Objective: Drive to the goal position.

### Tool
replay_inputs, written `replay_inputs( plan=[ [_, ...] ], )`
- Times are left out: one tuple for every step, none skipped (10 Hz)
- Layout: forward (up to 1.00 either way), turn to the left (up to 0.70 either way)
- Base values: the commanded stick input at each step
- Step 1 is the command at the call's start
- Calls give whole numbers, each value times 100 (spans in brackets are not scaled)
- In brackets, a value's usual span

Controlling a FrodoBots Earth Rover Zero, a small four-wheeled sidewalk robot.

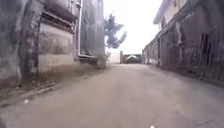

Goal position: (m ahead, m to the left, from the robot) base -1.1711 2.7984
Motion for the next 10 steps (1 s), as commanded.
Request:
replay_inputs(
  plan=[
    [50,0],
    [50,0],
    [50,0],
    [50,0],
    [50,0],
    [50,0],
    [50,0],
    [46,0],
    [20,0],
    [0,-6]
  ],
)
